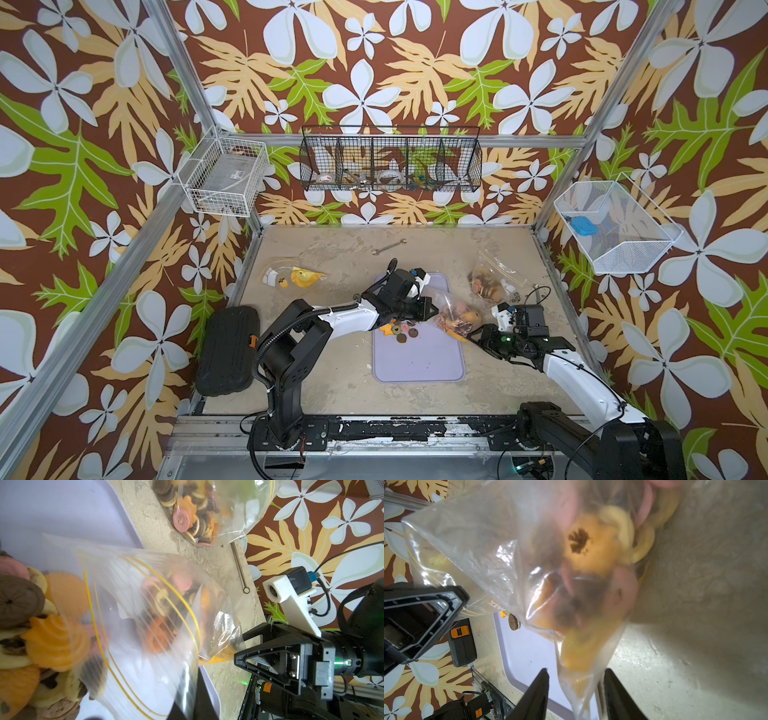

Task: Pour cookies out of the ziploc bag
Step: 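Pour the cookies out of the ziploc bag onto the tray.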

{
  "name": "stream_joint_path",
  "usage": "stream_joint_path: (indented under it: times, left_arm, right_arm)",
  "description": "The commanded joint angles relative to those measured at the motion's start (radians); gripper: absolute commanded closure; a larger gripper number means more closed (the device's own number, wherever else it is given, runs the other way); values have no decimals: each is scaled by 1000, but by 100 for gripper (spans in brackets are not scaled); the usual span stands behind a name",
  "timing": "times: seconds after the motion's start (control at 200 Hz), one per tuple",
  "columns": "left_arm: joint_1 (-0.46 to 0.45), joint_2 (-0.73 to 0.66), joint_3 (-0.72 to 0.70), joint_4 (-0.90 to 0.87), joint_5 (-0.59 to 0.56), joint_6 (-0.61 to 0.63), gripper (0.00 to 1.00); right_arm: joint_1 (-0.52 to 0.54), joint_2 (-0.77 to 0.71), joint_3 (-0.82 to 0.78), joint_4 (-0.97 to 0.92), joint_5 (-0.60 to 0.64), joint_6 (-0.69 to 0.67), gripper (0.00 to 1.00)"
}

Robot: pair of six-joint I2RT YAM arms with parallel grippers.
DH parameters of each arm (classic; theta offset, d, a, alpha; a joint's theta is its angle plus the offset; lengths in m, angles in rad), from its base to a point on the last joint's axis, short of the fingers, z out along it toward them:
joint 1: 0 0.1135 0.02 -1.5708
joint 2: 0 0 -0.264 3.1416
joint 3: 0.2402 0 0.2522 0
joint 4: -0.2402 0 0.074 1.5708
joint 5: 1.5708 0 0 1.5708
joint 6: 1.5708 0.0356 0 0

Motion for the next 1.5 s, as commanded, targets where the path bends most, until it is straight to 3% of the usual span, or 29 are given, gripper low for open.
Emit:
stream_joint_path:
  times: [0.0,0.255,0.33,0.886,1.321,1.496]
  left_arm:
    - [2,-7,-3,7,8,6,100]
    - [2,-12,3,7,18,2,100]
    - [1,-15,9,7,32,-2,100]
    - [1,-56,41,-29,88,3,100]
    - [13,12,-70,48,62,9,100]
    - [14,5,-53,41,62,8,100]
  right_arm:
    - [0,11,3,44,-19,14,65]
    - [0,34,22,59,-36,31,95]
    - [-1,27,44,40,-29,28,100]
    - [-8,-26,339,-150,-10,5,100]
    - [-12,37,156,-45,22,-29,100]
    - [-20,42,224,-80,7,-41,100]
